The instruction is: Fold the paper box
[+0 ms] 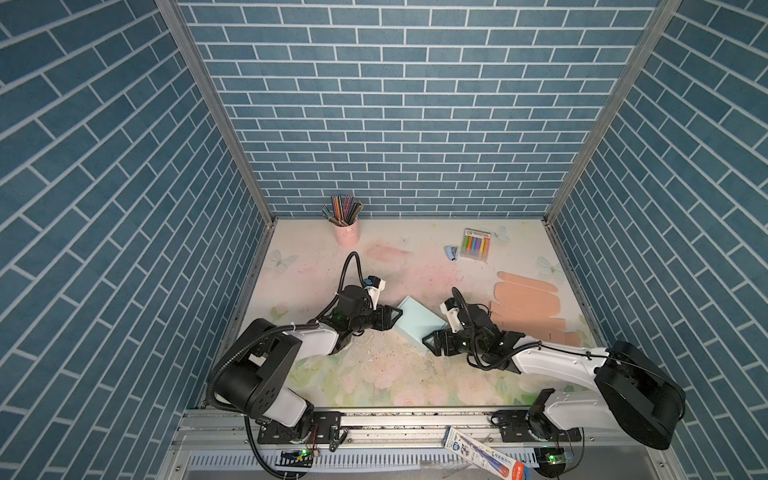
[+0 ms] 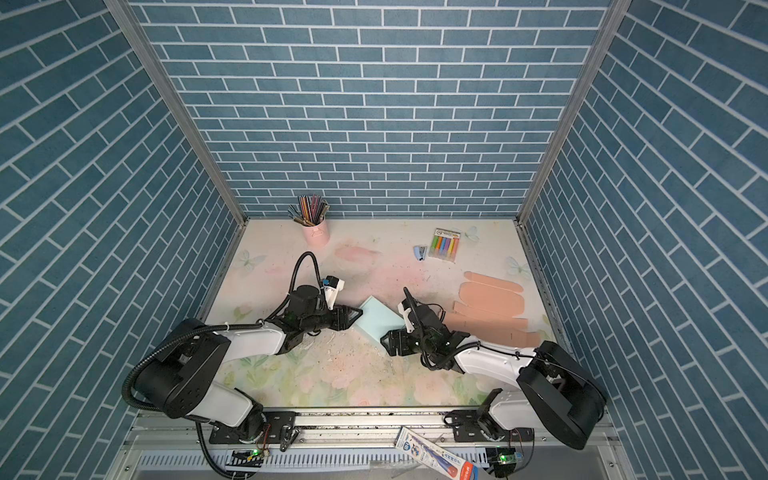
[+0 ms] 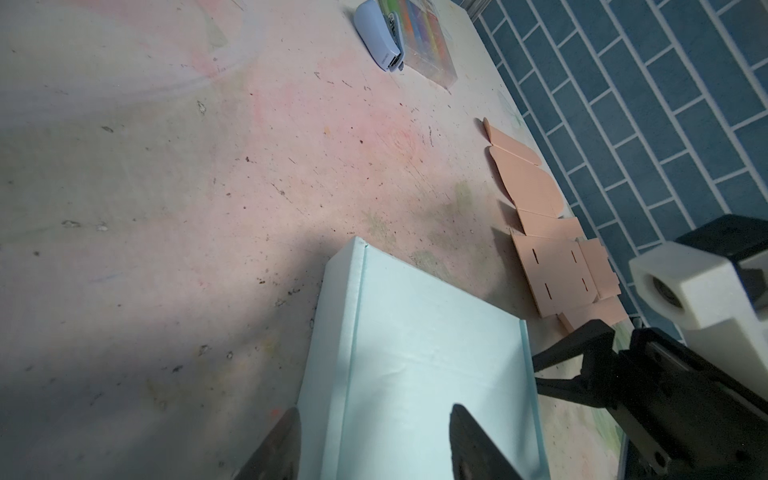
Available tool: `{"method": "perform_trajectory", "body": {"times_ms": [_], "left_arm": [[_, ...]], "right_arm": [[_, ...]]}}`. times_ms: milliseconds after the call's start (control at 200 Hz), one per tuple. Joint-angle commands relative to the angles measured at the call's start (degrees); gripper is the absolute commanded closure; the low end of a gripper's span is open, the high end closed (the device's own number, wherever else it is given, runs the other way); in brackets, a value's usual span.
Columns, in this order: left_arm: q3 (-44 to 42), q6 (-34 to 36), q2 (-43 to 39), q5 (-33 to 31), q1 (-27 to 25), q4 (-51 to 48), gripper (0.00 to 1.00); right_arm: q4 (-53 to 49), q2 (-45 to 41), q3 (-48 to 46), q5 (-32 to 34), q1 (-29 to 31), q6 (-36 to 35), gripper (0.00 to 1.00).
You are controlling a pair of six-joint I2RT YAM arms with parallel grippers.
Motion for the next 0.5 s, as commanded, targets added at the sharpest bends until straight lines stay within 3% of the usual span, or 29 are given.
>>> {"method": "perform_trajectory", "body": {"times_ms": [0,495], "left_arm": [[-0.88,-0.06,0.66,0.23,-0.56,1.99,0.46],[-0.74,1.61,-0.30,-0.97,1.56,-0.54,0.54]], "right_arm": [[1.31,2.20,2.89,0.71,0.05,-1.46,0.15],[-2.00,14.21,16.99,-1.67,-1.49,-9.48,0.18]]}}
